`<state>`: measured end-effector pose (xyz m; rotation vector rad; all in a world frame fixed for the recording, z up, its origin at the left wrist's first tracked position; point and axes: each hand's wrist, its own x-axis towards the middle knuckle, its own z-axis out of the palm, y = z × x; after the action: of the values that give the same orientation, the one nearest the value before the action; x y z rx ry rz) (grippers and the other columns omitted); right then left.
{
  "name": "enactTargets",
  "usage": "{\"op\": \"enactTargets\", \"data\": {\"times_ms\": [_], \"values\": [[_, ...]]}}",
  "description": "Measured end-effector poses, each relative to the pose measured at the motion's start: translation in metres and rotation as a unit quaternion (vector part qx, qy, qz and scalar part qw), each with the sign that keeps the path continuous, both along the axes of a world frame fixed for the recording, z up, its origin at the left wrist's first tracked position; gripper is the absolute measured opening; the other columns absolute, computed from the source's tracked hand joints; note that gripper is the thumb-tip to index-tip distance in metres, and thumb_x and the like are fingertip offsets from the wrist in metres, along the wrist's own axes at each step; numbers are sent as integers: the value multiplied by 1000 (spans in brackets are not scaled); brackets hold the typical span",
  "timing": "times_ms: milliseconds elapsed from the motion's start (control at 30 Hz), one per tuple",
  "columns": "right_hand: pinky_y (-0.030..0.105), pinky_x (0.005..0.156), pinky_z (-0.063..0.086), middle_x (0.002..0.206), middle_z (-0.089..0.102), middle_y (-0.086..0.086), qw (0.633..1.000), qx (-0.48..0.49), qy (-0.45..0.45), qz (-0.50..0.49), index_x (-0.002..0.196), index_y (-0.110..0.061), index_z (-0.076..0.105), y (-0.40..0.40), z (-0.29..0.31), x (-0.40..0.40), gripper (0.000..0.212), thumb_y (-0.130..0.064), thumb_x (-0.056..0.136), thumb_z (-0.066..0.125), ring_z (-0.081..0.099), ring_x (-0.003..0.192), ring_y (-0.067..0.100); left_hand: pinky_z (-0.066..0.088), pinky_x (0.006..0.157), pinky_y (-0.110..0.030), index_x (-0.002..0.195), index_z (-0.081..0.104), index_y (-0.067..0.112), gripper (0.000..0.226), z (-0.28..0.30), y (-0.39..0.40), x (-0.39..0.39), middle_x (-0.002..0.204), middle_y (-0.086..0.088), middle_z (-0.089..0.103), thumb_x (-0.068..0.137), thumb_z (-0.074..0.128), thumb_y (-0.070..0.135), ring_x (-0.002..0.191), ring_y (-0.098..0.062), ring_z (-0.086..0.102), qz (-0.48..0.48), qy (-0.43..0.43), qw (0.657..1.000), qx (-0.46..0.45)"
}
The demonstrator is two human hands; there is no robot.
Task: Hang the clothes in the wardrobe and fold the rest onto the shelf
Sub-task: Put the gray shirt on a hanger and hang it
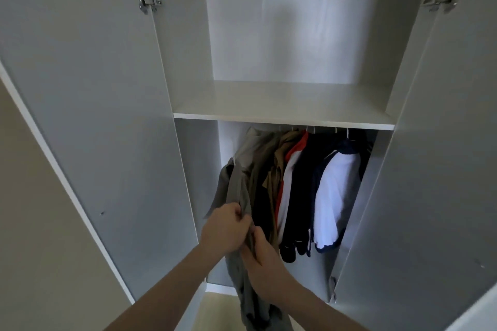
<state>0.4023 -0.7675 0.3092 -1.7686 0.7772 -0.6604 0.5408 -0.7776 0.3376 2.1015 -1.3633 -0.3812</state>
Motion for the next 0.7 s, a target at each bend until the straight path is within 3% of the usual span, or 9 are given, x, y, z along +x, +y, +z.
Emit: {"op": "enactTargets", "data": {"times_ms": [67,167,300,433,467,533,633,700], "values": [[34,84,54,104,67,4,999,17,29,35,118,-25,56,-20,-1,19,20,-33,100,60,64,88,16,37,57,-31,65,41,24,35,-9,-7,26,62,4,48,95,55,31,58,-15,49,31,-7,999,-23],[19,79,53,101,69,-11,993,-20,97,58,105,-35,65,-55,-9,40,23,-50,87,69,64,87,3,34,54,-31,67,38,23,36,-19,-13,69,63,1,47,99,53,28,57,-15,47,40,0,998,-45],[26,88,55,106,66,-12,990,-57,132,5,110,-30,66,-110,-28,60,15,-32,94,68,64,94,-1,38,56,-29,76,47,19,30,-33,-18,119,69,-2,53,104,48,30,61,-15,51,13,6,1000,-24],[2,78,45,125,54,-11,977,-89,192,-20,125,-35,53,-168,-34,87,33,-32,95,67,57,98,-7,33,50,-18,75,47,18,29,-40,-24,149,65,2,50,104,50,25,57,-8,46,-11,37,999,-25],[4,83,44,132,51,-7,971,-104,215,-21,136,-28,50,-184,-36,95,44,-30,96,67,56,103,-4,33,50,-18,75,46,19,30,-42,-24,154,65,3,50,104,50,25,57,-7,45,-12,40,999,-25],[20,99,44,146,43,5,955,-143,257,-18,150,-16,40,-217,-40,114,60,-23,96,66,53,120,16,32,51,-18,73,44,19,32,-45,-25,163,64,4,48,104,51,24,57,-6,44,-10,37,999,-24],[36,111,40,157,32,15,929,-194,316,-5,155,-8,33,-264,-41,147,71,-21,94,66,46,136,35,33,51,-19,70,41,24,34,-49,-24,173,61,5,47,103,52,26,56,-7,46,8,16,1000,-19],[40,114,37,162,23,16,906,-223,359,17,158,-7,26,-293,-40,169,78,-23,93,66,40,140,42,40,57,-31,73,45,23,30,-51,-21,179,63,2,51,102,53,28,61,-15,53,24,2,1000,-16]]}}
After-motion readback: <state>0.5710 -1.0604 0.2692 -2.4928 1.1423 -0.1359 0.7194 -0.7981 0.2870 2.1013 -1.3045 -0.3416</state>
